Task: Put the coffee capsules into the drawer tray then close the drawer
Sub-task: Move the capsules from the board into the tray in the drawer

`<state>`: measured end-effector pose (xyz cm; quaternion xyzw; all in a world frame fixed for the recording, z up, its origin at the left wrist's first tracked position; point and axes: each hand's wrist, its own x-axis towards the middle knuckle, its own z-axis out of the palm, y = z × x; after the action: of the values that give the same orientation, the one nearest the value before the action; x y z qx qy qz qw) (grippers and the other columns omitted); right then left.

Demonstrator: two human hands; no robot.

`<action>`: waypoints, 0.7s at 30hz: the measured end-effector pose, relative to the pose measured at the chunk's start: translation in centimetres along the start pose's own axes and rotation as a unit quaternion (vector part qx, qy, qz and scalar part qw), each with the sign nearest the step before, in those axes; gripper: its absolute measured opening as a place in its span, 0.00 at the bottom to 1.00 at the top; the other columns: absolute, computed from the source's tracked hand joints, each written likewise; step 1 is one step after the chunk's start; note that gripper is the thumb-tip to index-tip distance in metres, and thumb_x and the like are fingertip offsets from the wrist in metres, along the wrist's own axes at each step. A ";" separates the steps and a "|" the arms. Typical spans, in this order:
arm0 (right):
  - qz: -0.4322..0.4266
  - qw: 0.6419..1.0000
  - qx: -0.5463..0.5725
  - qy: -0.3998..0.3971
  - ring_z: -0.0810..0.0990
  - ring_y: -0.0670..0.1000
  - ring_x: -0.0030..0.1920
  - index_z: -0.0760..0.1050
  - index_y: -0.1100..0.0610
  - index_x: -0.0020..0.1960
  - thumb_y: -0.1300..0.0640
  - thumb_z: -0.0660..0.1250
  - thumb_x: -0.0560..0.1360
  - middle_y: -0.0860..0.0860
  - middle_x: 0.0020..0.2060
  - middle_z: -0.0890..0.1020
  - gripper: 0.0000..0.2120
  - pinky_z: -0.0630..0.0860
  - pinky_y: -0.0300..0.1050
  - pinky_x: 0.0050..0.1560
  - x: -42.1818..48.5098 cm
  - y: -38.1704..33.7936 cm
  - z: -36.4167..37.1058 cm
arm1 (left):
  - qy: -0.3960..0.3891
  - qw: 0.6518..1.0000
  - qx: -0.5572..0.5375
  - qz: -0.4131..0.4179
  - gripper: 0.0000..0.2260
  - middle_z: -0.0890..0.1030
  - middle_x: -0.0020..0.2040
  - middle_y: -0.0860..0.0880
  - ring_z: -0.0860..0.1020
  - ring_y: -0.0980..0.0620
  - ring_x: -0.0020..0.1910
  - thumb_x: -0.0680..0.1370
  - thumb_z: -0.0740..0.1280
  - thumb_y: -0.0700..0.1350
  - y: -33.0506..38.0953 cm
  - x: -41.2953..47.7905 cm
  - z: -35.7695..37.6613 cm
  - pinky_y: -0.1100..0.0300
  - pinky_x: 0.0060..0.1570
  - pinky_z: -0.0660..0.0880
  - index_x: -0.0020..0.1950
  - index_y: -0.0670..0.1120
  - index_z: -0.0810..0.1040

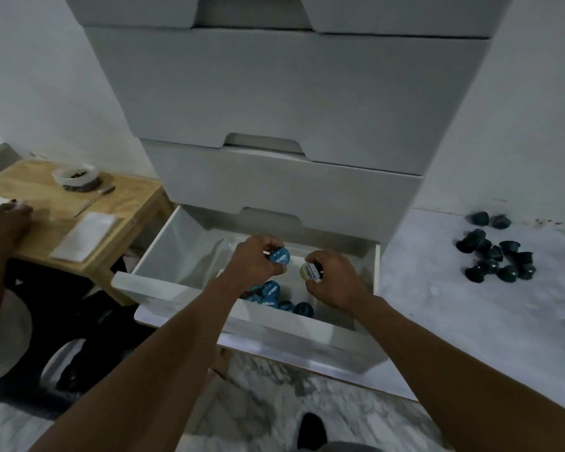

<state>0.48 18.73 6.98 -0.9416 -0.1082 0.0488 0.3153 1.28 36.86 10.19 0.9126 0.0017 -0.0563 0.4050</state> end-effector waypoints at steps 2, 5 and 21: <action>-0.001 1.000 -0.009 -0.007 0.76 0.53 0.51 0.76 0.56 0.60 0.57 0.73 0.68 0.55 0.54 0.78 0.21 0.74 0.44 0.53 0.6 0.5 0.0 | -0.016 1.000 0.009 -0.001 0.18 0.81 0.51 0.50 0.78 0.56 0.47 0.66 0.77 0.40 -0.7 0.9 0.5 0.73 0.41 0.69 0.54 0.46 0.80; 0.005 0.999 -0.019 -0.027 0.76 0.52 0.52 0.76 0.55 0.61 0.56 0.73 0.69 0.54 0.53 0.78 0.21 0.73 0.44 0.54 1.2 0.9 0.1 | -0.052 0.998 0.032 -0.007 0.19 0.81 0.50 0.52 0.77 0.56 0.46 0.66 0.77 0.40 -1.7 2.2 1.0 0.69 0.44 0.70 0.55 0.48 0.79; 0.051 0.993 -0.086 -0.061 0.75 0.54 0.54 0.79 0.57 0.57 0.54 0.70 0.72 0.56 0.54 0.82 0.15 0.61 0.39 0.53 1.8 -0.6 1.0 | -0.213 0.976 0.046 0.017 0.19 0.82 0.51 0.51 0.80 0.54 0.48 0.65 0.76 0.37 -5.2 6.0 1.6 0.57 0.52 0.78 0.54 0.50 0.81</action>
<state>2.02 20.20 6.50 -0.9646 -0.0832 0.1126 0.2235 6.85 38.92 4.60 0.8971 -0.1030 -0.2426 0.3545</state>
